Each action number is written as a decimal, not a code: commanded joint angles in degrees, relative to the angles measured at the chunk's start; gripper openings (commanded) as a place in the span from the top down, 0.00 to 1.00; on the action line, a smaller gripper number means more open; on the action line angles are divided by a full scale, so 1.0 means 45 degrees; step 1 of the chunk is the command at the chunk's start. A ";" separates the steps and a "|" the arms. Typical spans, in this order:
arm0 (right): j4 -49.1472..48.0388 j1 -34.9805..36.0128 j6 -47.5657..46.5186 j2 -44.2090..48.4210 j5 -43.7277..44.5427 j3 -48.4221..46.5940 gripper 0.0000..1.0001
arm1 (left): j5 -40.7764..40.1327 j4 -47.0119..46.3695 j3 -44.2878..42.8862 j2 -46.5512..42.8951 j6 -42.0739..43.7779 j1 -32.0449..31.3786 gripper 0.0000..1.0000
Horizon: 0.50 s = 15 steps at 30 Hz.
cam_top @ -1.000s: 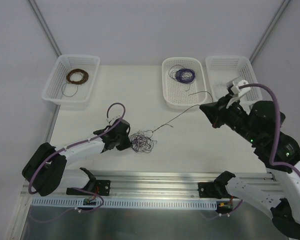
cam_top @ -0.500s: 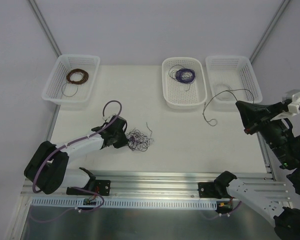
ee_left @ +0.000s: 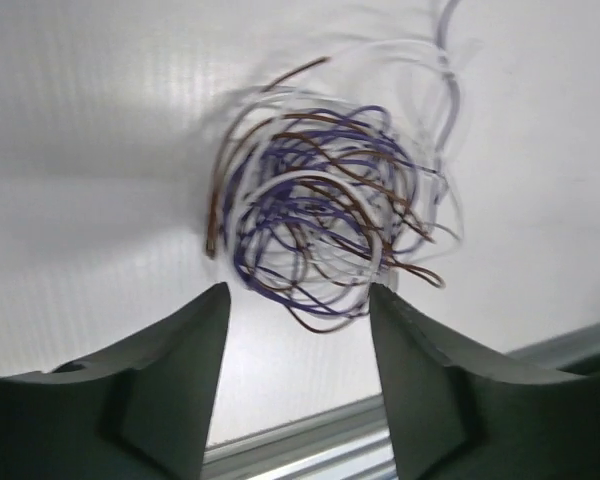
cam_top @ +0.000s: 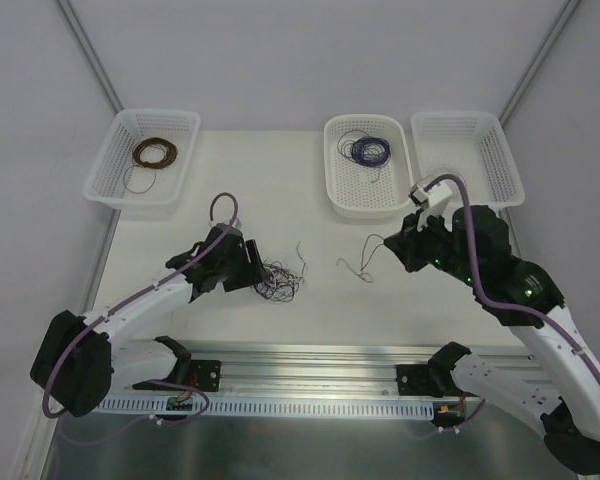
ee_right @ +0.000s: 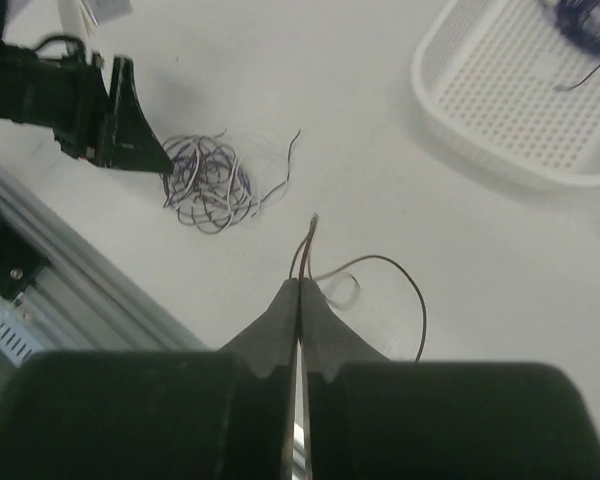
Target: Untangle the cables
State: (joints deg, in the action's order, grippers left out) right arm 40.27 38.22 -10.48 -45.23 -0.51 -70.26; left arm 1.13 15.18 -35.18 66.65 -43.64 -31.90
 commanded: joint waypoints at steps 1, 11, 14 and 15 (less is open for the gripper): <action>-0.1116 -0.0055 0.0805 -0.0221 -0.1798 0.0592 0.99 | 0.1369 0.0025 -0.0717 -0.1157 0.1336 -0.0118 0.39; -0.2971 -0.0016 0.1859 -0.1217 -0.3965 0.1395 0.99 | 0.3870 -0.0053 -0.2454 -0.2606 0.3641 -0.0975 0.08; -0.3285 0.0003 0.2074 -0.1412 -0.4104 0.1414 0.99 | 0.4105 -0.0345 -0.3080 -0.2294 0.4285 -0.1718 0.08; -0.3362 0.0003 0.2114 -0.1471 -0.4124 0.1453 0.99 | 0.4086 -0.0655 -0.3178 -0.2234 0.4422 -0.1913 0.08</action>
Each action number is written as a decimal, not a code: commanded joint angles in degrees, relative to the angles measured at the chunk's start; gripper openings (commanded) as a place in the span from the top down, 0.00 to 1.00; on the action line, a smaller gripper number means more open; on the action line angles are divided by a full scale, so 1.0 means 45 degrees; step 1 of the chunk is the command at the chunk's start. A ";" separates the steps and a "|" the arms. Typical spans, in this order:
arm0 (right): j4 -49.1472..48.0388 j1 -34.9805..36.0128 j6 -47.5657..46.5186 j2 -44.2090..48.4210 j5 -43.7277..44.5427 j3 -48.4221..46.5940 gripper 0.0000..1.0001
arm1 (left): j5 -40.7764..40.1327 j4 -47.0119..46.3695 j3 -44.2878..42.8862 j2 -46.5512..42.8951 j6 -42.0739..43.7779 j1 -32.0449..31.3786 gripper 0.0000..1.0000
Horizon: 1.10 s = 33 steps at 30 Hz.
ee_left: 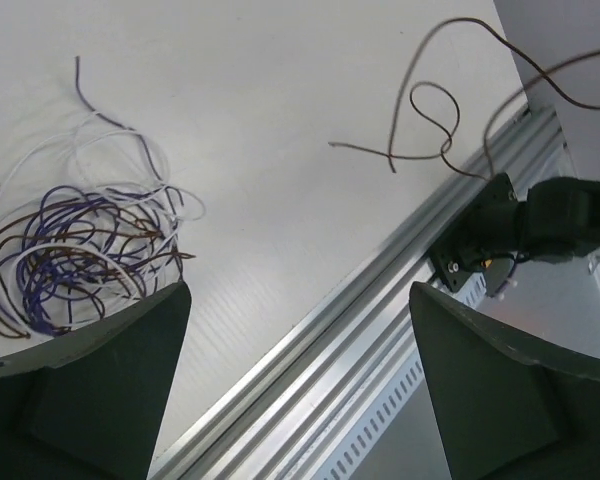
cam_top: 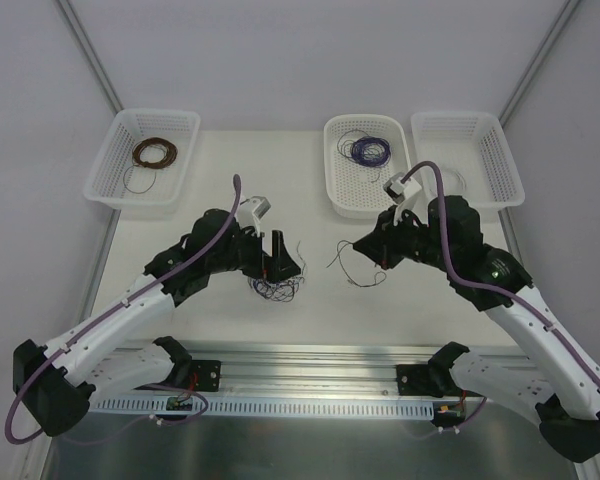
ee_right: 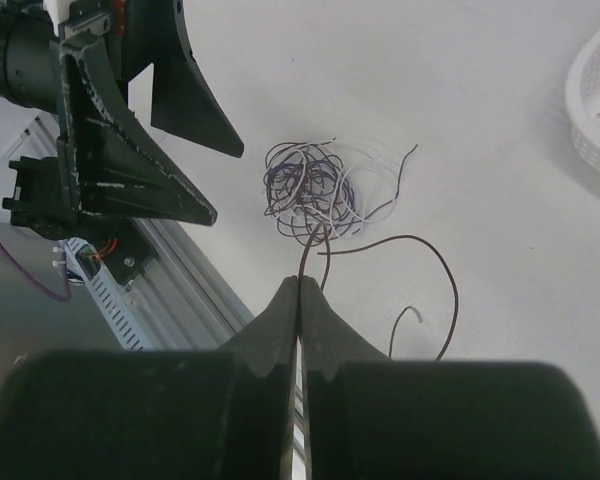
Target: Untangle the cables
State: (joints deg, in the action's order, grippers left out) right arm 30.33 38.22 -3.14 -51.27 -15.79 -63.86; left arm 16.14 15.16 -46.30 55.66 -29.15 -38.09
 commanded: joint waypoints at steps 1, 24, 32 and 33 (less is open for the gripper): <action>-0.1250 0.0023 0.0540 -0.0150 -0.0768 0.0030 0.99 | 0.0691 -0.0828 -0.0919 0.0306 0.1416 -0.0753 0.08; -0.3302 0.0160 0.2103 -0.0424 -0.1179 0.0986 0.99 | -0.0755 -0.3329 -0.1683 0.2866 0.0559 -0.2962 0.97; -0.2931 0.0121 0.2084 -0.0249 0.0517 0.1572 0.58 | -0.2255 -0.3349 -0.1702 0.2456 -0.0630 -0.2962 1.00; -0.2853 0.0121 0.2045 -0.0074 0.0753 0.1631 0.56 | -0.2491 -0.3330 -0.1722 0.2456 -0.0845 -0.2962 1.00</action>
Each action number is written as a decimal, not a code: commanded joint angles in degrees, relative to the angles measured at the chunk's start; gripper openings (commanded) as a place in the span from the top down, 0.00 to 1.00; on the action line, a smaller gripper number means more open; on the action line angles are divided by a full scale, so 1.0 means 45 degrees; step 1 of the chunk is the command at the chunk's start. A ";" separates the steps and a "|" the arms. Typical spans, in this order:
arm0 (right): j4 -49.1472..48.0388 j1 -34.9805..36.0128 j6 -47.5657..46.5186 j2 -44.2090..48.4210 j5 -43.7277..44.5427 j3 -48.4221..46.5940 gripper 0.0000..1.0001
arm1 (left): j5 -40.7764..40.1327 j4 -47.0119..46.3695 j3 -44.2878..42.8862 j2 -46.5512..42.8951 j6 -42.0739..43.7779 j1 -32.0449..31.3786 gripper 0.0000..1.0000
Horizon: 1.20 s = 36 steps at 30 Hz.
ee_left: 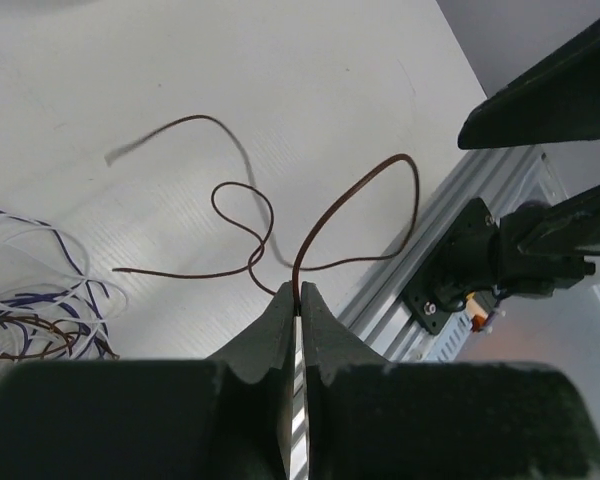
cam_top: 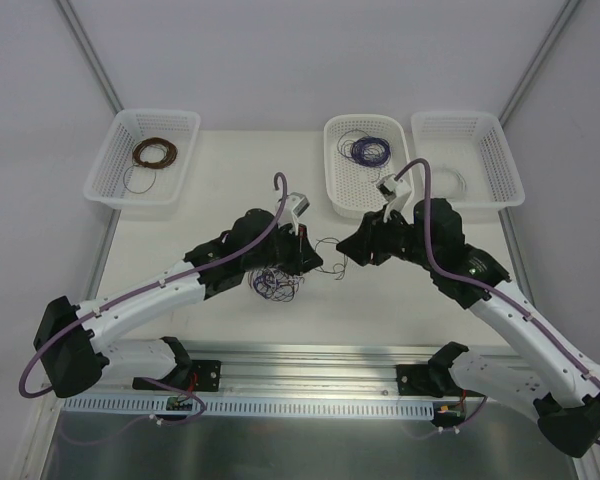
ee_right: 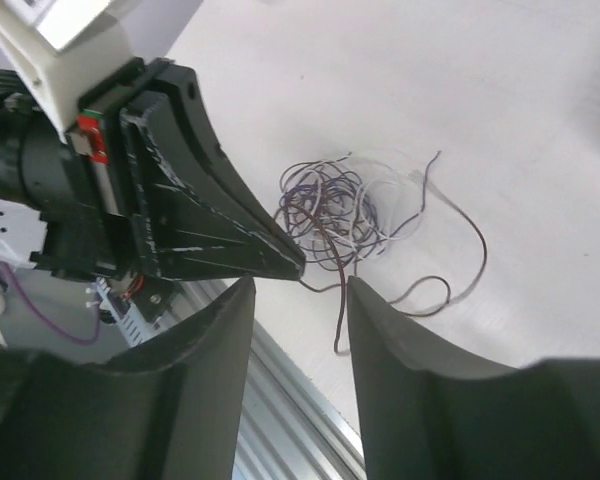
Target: Untangle the cables
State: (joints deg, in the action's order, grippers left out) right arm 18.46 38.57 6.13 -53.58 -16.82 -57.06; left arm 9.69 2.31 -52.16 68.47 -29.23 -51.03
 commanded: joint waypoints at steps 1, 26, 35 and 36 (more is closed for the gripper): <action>-0.0118 0.0043 -0.0073 0.0520 0.1177 0.0198 0.53 | -0.1273 -0.0454 -0.0498 -0.0391 -0.1350 -0.0087 1.00; -0.8451 0.0824 0.1977 0.1557 0.1608 0.5804 0.45 | -0.4889 -0.0102 -0.1923 0.0020 -0.9283 -0.0106 1.00; -1.1091 0.1332 0.2660 -0.0260 0.2877 0.5766 0.43 | -0.5259 -0.0102 -0.2256 -0.0039 -0.9753 -0.0282 1.00; -1.1249 0.1448 0.2700 -0.0377 0.3072 0.5649 0.43 | -0.5414 -0.0122 -0.2314 -0.0039 -0.9773 -0.0302 1.00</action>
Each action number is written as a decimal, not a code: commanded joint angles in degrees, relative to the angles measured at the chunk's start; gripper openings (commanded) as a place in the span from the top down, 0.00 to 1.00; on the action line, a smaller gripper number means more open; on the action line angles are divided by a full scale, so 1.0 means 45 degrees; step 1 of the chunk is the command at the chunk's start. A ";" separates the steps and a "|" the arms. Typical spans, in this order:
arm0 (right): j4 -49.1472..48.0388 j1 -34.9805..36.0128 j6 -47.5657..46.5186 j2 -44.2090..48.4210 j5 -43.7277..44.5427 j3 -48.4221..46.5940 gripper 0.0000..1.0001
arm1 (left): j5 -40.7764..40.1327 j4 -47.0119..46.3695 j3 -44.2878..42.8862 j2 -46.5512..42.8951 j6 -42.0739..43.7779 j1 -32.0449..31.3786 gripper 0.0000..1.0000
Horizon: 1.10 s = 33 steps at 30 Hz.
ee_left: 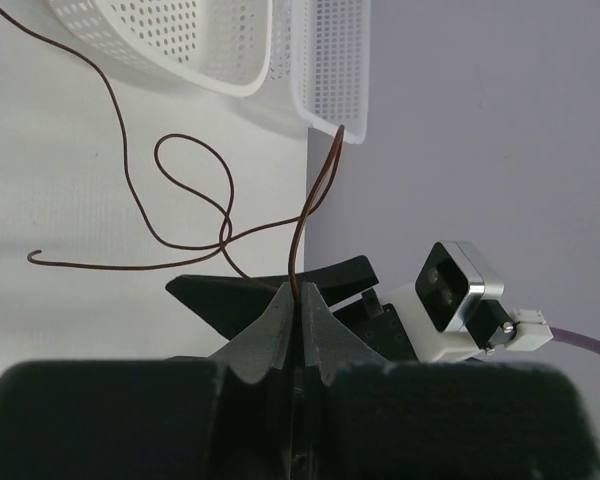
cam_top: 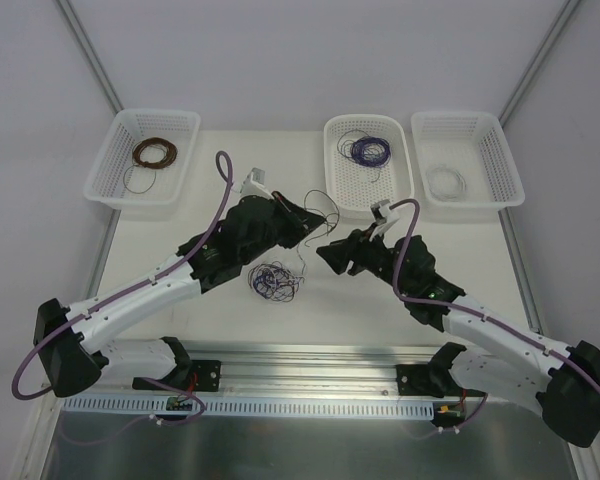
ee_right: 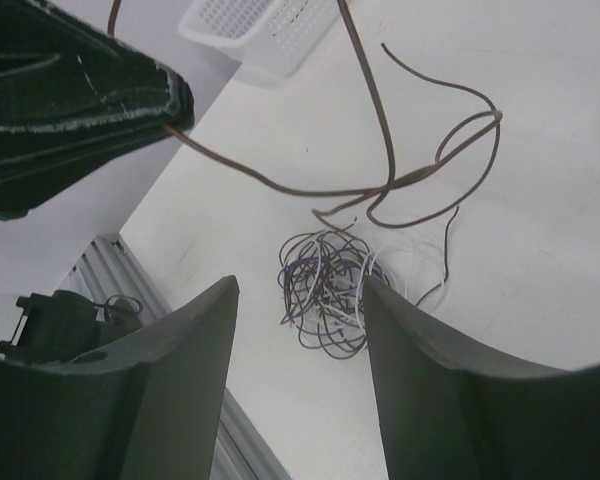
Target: Untangle the cables
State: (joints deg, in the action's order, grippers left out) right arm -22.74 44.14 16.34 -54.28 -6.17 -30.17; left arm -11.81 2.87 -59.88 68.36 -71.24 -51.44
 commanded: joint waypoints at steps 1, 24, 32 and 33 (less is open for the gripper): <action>-0.2230 0.0249 0.0490 -0.0455 0.0824 -0.0365 0.43 | -0.0675 -0.0248 -0.0620 -0.0015 -0.0476 -0.0287 1.00; -0.4204 0.1441 0.1545 -0.2292 0.4497 -0.1009 0.53 | -0.1535 -0.0600 -0.0561 -0.0190 -0.0750 -0.1010 1.00; -0.3153 0.1441 0.1545 -0.2274 0.4555 -0.0581 0.96 | -0.2079 -0.0600 -0.0639 -0.0483 0.0145 -0.1010 1.00; -0.2898 0.1402 0.1526 -0.2041 0.4730 -0.0445 0.99 | -0.2236 -0.0619 -0.0697 -0.0638 0.0419 -0.0991 1.00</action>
State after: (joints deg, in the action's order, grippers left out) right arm -36.36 50.26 22.92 -65.23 13.15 -32.29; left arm -18.11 2.31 -60.88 68.18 -73.03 -55.53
